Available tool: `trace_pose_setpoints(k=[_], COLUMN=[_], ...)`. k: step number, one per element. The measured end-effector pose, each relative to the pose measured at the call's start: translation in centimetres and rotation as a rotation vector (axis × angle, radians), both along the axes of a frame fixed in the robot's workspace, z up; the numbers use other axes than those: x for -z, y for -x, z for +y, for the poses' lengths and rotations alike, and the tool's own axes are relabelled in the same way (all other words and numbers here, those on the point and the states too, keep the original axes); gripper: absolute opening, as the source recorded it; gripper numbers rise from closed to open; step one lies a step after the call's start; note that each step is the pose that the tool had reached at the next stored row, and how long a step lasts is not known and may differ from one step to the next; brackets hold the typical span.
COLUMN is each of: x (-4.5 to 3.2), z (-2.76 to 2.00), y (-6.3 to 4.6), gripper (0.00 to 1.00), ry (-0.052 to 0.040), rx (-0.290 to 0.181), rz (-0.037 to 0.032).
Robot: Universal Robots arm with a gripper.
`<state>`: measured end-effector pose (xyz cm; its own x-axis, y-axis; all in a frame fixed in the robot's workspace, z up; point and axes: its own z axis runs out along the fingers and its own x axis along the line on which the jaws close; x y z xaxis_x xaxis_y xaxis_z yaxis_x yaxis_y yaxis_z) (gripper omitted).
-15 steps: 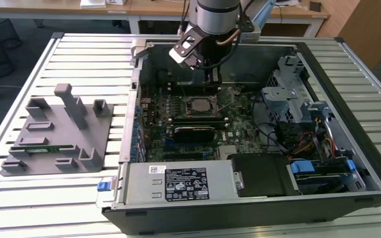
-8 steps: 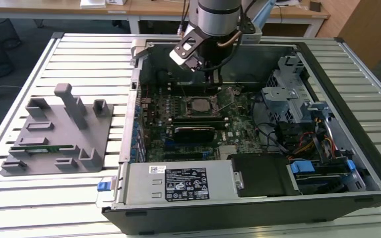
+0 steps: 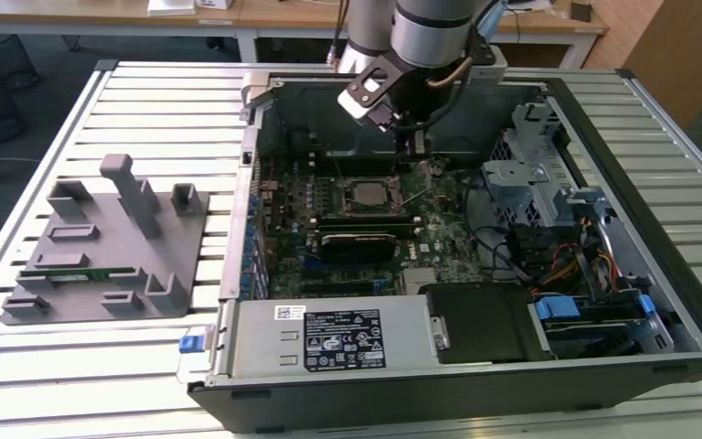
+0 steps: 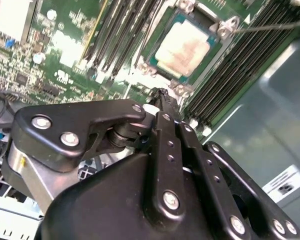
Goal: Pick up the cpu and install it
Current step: 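Close the cpu cover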
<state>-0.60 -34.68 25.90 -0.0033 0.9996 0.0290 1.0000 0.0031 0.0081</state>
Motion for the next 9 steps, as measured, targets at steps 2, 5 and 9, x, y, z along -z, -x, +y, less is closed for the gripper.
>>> trace_pose_setpoints(k=[2,5,9], x=[-0.02,-0.61,-1.48], z=[0.00,0.00,0.00], y=[-0.7,-0.8,-0.9], gripper=[0.11,0.11,0.11], ry=[0.0003,0.0003,0.0001], rx=[0.000,0.000,-0.001], rz=[0.0070,0.0091,0.0092])
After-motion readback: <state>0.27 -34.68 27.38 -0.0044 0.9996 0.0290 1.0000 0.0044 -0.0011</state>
